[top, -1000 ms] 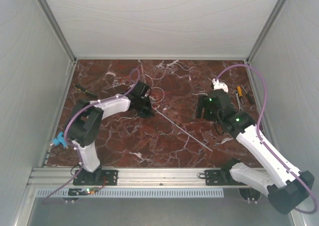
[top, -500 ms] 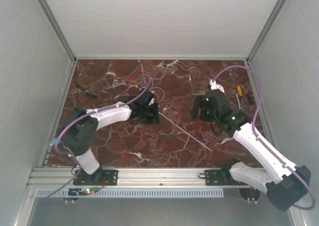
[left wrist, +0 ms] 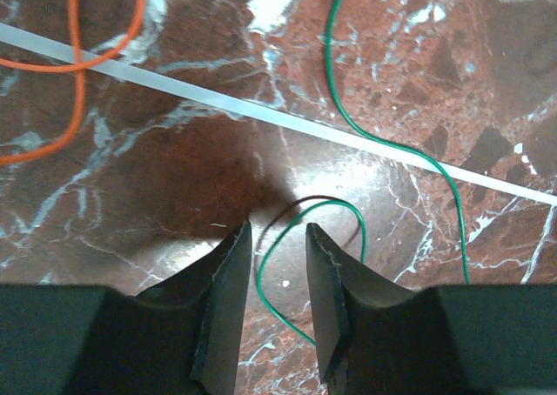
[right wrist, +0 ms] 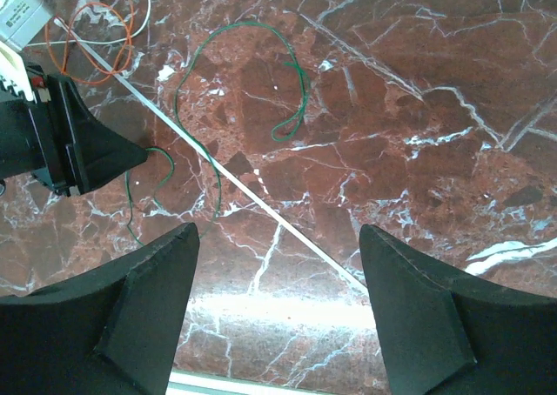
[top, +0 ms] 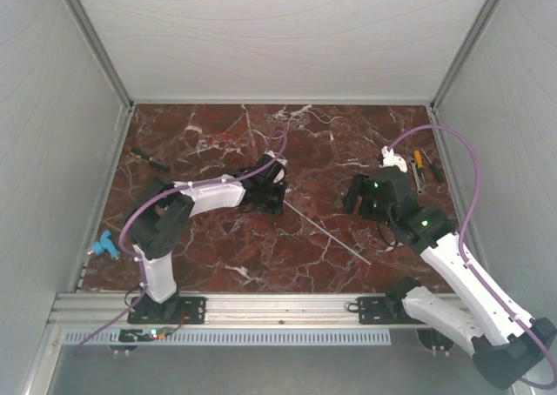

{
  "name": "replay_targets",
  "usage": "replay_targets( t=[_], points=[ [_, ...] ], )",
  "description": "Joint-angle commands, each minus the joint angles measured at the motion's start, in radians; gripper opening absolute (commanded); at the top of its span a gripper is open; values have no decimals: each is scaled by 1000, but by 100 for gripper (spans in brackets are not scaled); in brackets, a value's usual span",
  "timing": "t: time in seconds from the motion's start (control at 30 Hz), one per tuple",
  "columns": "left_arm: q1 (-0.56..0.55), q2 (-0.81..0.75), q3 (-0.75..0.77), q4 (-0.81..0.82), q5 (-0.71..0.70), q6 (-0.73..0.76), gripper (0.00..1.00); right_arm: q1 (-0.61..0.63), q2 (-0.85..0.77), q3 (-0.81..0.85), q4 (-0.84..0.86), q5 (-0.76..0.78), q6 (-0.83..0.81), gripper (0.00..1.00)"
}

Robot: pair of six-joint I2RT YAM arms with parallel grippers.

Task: Zip-tie the wires
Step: Adjust the cable at the center of the board.

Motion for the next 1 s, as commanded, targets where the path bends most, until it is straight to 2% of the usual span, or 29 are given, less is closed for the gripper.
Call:
replay_targets(
  t=[0.0, 0.13, 0.2, 0.27, 0.47, 0.73, 0.97],
  points=[
    [-44, 14, -13, 0, -58, 49, 31, -7, -25, -8, -32, 26, 18, 72],
    [-77, 0, -56, 15, -100, 59, 27, -12, -23, -8, -32, 23, 10, 73],
    [-89, 8, -58, 10, -134, 65, 18, -12, -20, -9, -31, 21, 9, 73],
    [-98, 17, -53, 1, -171, 69, 0, -13, -17, -7, -28, 19, 8, 73],
    [-111, -49, -52, -59, -255, 33, 0, -16, -6, -12, -8, 13, 6, 73],
    [-140, -266, -167, -223, -337, -182, 0, -18, 5, -41, 30, 1, 29, 73],
    [-140, -305, -252, -272, -339, -316, 0, -17, 37, -74, 81, -26, 40, 73]
  ],
)
